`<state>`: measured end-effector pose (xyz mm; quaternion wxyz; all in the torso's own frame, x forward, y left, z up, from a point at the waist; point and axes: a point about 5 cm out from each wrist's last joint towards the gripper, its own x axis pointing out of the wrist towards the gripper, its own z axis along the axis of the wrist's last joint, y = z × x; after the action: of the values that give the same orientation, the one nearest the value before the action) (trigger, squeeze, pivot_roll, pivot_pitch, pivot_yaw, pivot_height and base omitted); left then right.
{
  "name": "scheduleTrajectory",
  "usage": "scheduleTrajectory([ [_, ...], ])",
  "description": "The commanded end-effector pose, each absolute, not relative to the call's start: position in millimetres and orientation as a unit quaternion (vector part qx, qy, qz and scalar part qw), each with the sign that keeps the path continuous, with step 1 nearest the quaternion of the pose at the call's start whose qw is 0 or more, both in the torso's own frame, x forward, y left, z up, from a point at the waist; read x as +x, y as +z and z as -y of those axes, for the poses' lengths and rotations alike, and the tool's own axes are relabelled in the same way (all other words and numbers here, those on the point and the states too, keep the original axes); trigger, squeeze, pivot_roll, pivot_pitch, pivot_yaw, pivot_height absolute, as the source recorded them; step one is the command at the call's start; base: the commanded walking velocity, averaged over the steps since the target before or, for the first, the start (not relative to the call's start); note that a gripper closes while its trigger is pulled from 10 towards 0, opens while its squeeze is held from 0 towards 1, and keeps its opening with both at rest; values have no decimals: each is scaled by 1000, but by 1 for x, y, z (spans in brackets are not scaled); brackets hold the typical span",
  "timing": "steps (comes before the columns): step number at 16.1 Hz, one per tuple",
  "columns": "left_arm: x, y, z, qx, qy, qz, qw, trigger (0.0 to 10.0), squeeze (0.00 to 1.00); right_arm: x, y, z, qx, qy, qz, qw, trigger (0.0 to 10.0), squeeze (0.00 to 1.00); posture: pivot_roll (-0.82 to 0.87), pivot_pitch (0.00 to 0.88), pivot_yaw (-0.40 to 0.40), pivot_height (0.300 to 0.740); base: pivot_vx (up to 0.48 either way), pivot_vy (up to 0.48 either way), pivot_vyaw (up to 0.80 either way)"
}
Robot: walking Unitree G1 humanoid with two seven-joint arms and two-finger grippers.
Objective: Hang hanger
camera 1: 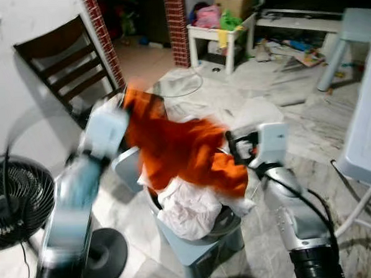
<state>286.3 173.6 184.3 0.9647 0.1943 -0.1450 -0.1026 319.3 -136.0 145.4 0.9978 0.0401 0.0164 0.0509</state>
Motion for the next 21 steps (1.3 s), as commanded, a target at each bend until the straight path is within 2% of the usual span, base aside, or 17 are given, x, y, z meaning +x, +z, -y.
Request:
scheduleTrajectory([
  [1, 276, 182, -186, 180, -64, 142, 971, 0, 0, 321, 160, 142, 55, 43, 18, 997, 10000, 0, 53, 23, 83, 740, 0, 0, 0],
  [2, 262, 168, -193, 181, -44, 119, 975, 549, 0, 323, 161, 150, 58, 36, 22, 997, 10000, 0, 55, 17, 80, 740, 0, 0, 0],
  [3, 252, 161, -196, 178, -31, 106, 978, 2353, 0, 322, 161, 157, 64, 30, 23, 997, 10000, 0, 61, 9, 77, 740, 0, 0, 0],
  [5, 238, 157, -198, 157, -7, 96, 983, 4157, 0, 320, 155, 168, 61, 20, 14, 998, 10000, 0, 65, 0, 70, 740, 0, 0, 0],
  [6, 236, 157, -197, 147, -6, 91, 985, 6392, 0, 319, 152, 172, 64, 17, 10, 998, 10000, 0, 66, 0, 69, 740, 0, 0, 0],
  [7, 238, 158, -192, 127, -11, 91, 988, 10000, 0, 319, 149, 173, 61, 17, 4, 998, 10000, 0, 61, 0, 67, 740, 0, 0, 0],
  [11, 246, 155, -173, 99, -20, 79, 992, 10000, 0, 325, 153, 174, 62, 19, 12, 998, 10000, 0, 38, 0, 73, 740, 0, 0, -103],
  [14, 248, 152, -170, 94, -17, 65, 993, 10000, 0, 324, 153, 174, 63, 24, 10, 998, 10000, 0, 29, 0, 65, 740, 0, 0, -648],
  [21, 250, 151, -168, 83, -5, 52, 995, 10000, 0, 323, 149, 164, 62, 45, 2, 997, 10000, 0, 27, 0, 51, 740, 0, 0, 0],
])
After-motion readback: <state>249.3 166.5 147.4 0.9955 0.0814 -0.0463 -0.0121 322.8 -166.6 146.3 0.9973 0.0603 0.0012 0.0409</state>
